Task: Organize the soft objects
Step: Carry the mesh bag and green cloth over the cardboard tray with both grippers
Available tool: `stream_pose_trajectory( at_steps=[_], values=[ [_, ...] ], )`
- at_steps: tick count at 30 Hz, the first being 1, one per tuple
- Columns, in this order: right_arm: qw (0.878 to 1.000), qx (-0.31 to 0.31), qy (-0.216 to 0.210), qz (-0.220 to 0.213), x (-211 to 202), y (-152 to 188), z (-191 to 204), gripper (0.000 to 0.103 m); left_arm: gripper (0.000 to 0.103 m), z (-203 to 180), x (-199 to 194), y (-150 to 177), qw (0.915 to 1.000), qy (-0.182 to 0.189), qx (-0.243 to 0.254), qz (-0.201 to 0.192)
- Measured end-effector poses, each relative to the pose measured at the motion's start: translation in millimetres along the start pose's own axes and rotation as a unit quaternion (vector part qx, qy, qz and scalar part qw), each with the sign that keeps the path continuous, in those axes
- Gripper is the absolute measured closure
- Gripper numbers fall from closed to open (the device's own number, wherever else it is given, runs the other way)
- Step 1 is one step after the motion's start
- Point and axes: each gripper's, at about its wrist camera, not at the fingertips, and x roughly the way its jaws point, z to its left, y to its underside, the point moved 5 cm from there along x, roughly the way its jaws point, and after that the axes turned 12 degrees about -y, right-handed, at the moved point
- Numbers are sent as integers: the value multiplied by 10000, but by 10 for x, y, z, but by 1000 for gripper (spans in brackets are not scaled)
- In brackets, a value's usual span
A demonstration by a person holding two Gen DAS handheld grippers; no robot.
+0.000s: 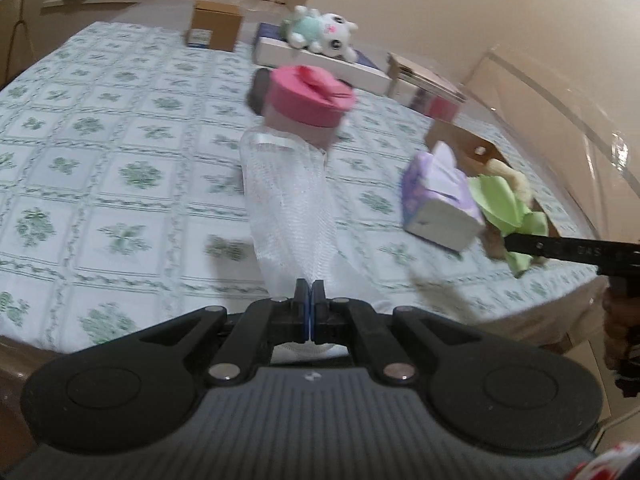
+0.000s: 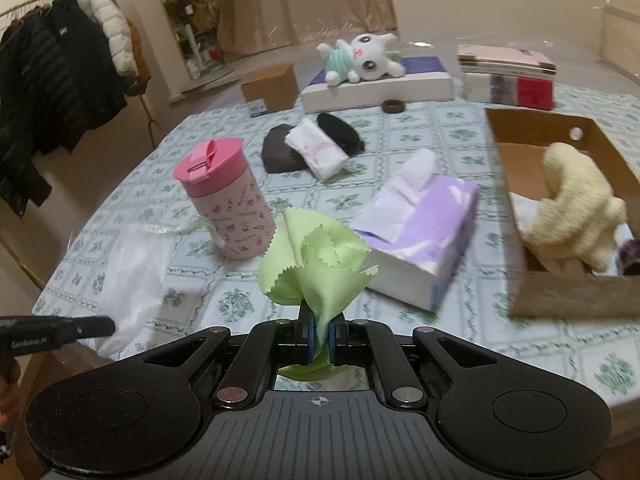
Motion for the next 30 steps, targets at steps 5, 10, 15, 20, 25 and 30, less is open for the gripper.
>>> stream_pose_trajectory(
  at_steps=[5, 10, 15, 20, 25, 30],
  values=[
    [9995, 136, 137, -254, -279, 55, -88, 96, 103, -364, -43, -40, 9993, 294, 218, -68],
    [9975, 330, 347, -513, -577, 89, -253, 97, 103, -771, -11, -133, 9969, 620, 471, -113],
    [9940, 521, 621, -729, -844, 103, -451, 96, 103, -1175, 54, -263, 9935, 921, 642, -169],
    [9908, 602, 831, -881, -1062, 82, -608, 96, 103, -1576, 151, -416, 9897, 1157, 811, -230],
    [9890, 540, 1009, -934, -1227, 31, -800, 96, 103, -1994, 335, -601, 9871, 1330, 861, -224],
    [9865, 539, 1171, -1007, -1342, -85, -1098, 96, 103, -2389, 621, -770, 9857, 1370, 966, -163]
  ],
)
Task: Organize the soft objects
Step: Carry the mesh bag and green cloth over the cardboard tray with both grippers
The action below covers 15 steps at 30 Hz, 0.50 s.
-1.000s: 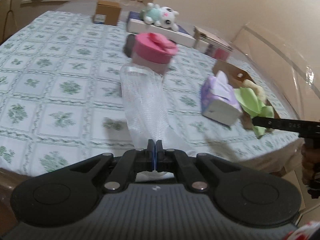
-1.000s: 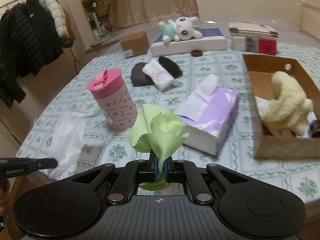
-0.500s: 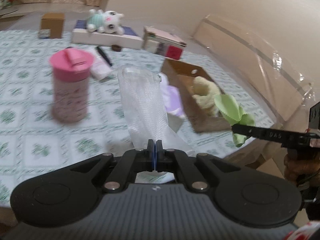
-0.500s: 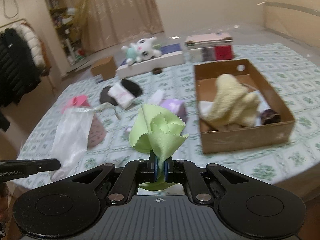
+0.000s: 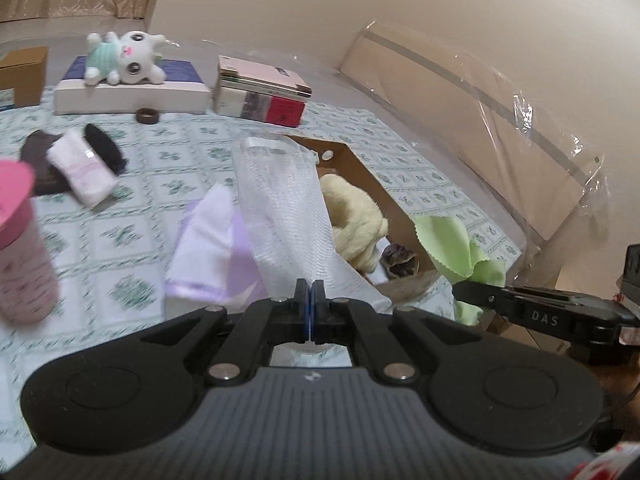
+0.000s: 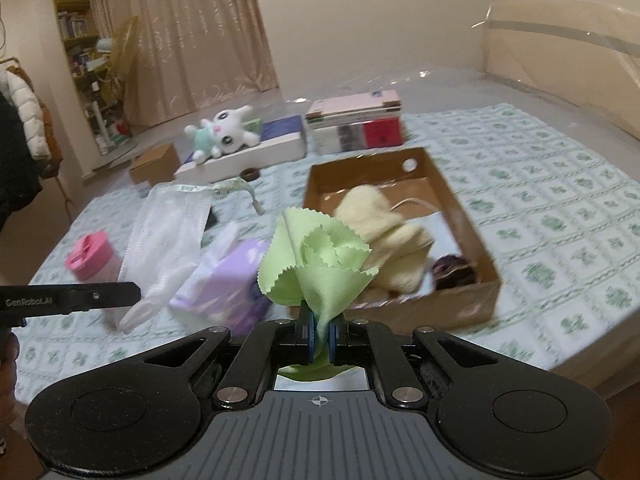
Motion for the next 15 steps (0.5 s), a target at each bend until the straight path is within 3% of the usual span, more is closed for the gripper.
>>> stream_pose_trajectory(
  at_steps=[15],
  values=[
    [9993, -173, 315, 30, 504, -656, -902, 96, 103, -461, 1308, -725, 9996, -37, 209, 183]
  ],
)
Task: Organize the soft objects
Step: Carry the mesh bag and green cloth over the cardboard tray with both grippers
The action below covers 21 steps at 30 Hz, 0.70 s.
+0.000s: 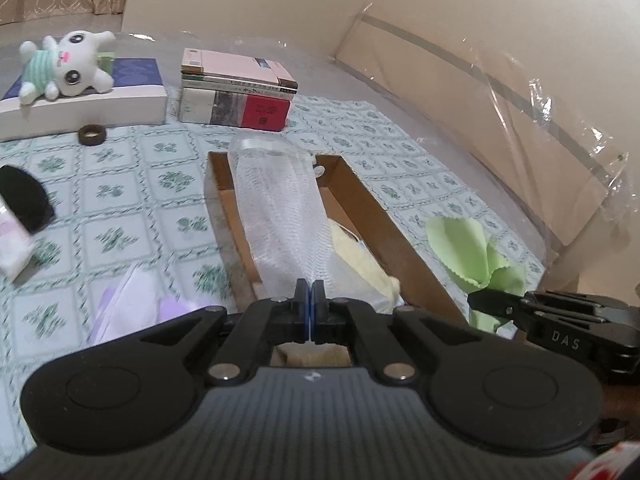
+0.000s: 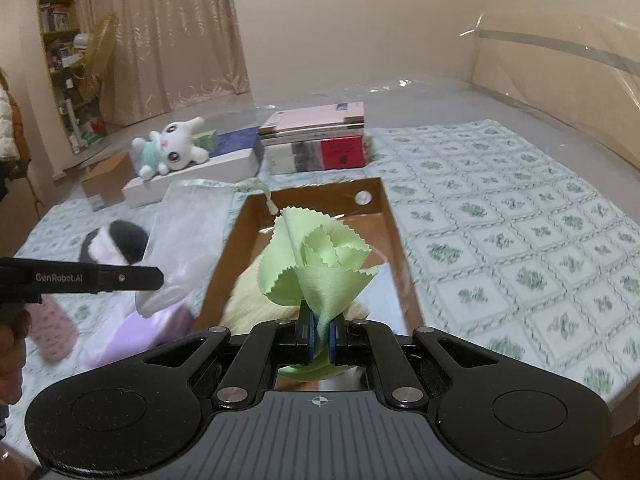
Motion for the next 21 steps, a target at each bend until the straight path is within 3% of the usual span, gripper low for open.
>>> stream_pose_trajectory(
  at_steps=[8, 16, 18, 21],
  values=[
    [9998, 13, 109, 144, 478, -233, -399, 96, 103, -96, 635, -255, 9994, -147, 247, 184],
    [9993, -102, 106, 347, 895, -325, -566, 96, 102, -75, 1108, -294, 9970, -432, 460, 446],
    [9992, -105, 90, 381, 971, -337, -590, 96, 90, -69, 1155, -288, 9962, -553, 508, 448],
    [9990, -97, 83, 422, 1078, -363, -625, 96, 83, -33, 1125, -280, 9962, -584, 522, 369]
  ],
)
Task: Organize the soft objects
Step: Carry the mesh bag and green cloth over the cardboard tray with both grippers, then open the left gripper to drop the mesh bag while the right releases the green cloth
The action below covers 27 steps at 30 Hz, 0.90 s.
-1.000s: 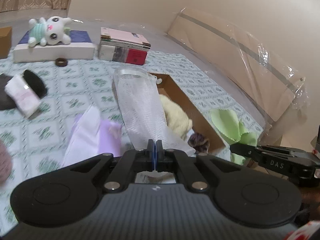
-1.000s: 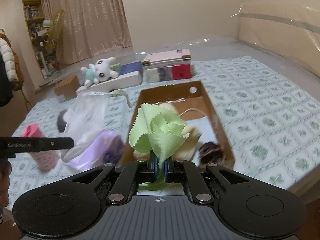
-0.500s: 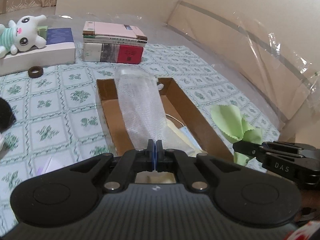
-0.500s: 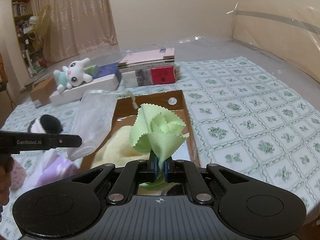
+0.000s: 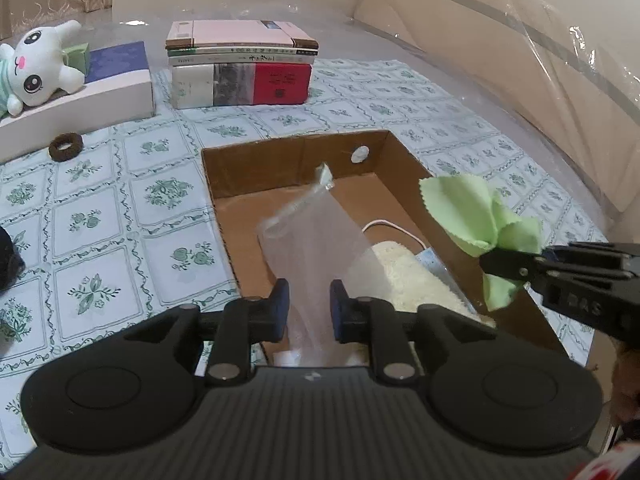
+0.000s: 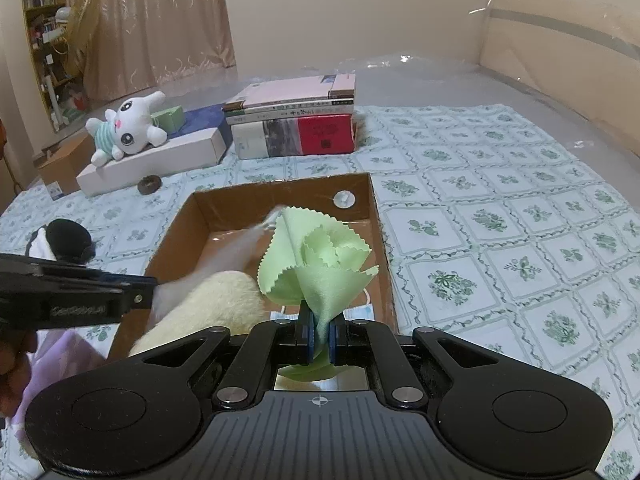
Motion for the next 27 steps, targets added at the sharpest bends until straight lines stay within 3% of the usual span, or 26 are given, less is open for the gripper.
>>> stream_pose_trajectory(
  at_steps=[8, 23, 25, 27],
  values=[
    [9999, 112, -41, -19, 116, -39, -69, 96, 80, 152, -248, 3, 9995, 5, -187, -264],
    [9999, -23, -48, -86, 164, -106, 24, 96, 80, 240, -297, 0, 9991, 34, -289, -305],
    [9998, -59, -192, -80, 182, -117, 36, 89, 80, 248, -307, 0, 9991, 31, -290, -319],
    [9997, -29, -166, -150, 173, -118, 39, 50, 80, 258, -324, -2, 9990, 36, -297, -335]
  ],
)
